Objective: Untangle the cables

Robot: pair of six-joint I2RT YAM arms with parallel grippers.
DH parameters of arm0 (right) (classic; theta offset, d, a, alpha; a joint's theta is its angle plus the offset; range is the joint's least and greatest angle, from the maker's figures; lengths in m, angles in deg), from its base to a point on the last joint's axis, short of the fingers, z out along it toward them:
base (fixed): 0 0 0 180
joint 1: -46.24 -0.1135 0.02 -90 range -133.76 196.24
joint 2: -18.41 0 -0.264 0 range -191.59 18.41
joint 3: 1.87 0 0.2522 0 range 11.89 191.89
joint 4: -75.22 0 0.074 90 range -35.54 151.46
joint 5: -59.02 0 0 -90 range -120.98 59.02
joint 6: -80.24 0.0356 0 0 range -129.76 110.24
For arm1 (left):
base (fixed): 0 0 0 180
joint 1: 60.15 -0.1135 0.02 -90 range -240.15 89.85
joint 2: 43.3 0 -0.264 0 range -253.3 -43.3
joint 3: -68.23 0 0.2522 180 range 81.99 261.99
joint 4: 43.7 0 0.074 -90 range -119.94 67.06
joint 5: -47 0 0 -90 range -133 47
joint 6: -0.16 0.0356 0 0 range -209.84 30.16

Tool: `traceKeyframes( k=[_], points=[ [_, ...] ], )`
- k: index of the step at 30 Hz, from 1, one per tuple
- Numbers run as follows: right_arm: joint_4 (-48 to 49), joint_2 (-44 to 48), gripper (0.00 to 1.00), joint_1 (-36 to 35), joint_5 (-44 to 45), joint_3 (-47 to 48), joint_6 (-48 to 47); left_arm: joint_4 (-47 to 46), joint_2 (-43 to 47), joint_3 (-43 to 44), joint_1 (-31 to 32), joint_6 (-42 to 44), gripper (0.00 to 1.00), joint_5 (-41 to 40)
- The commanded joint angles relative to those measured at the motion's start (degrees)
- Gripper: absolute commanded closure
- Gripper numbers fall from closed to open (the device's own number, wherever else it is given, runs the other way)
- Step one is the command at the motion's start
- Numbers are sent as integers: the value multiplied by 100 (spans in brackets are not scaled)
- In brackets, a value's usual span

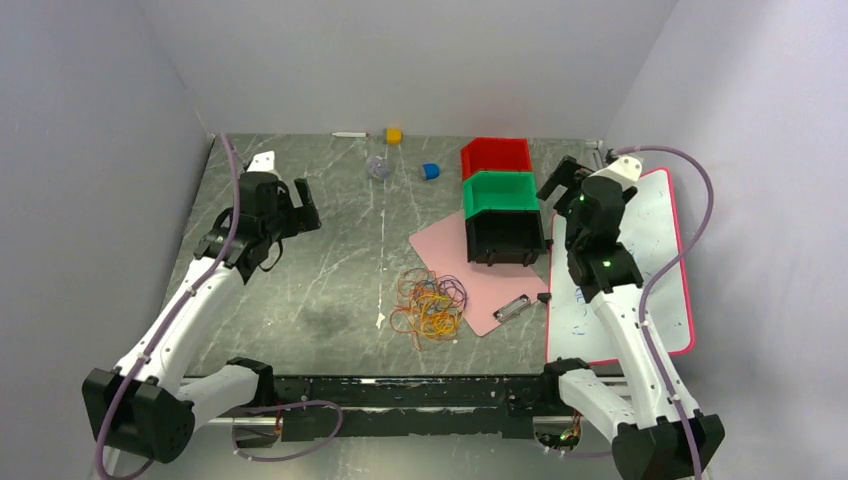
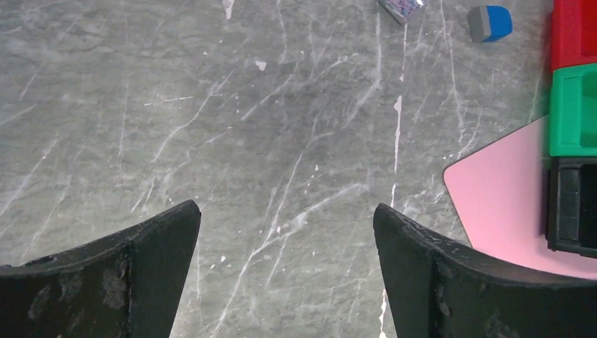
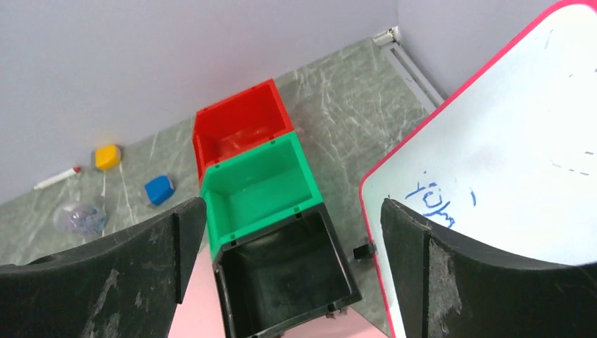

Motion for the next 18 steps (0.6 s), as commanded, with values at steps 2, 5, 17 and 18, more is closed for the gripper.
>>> traceKeyframes(
  k=[2, 5, 17, 18],
  points=[
    [-249, 59, 1, 350, -366, 395, 130, -225, -321, 402, 147, -85, 2, 165],
    [-313, 79, 1, 454, -401, 496, 190, -259, -476, 490, 185, -102, 1, 242],
    [-1000, -381, 0, 575, -2480, 1170, -193, -464, -718, 591, 235, -43, 1, 682],
    [-1046, -434, 0, 575, -2731, 1219, -220, -469, -736, 606, 237, -32, 1, 725]
  ],
)
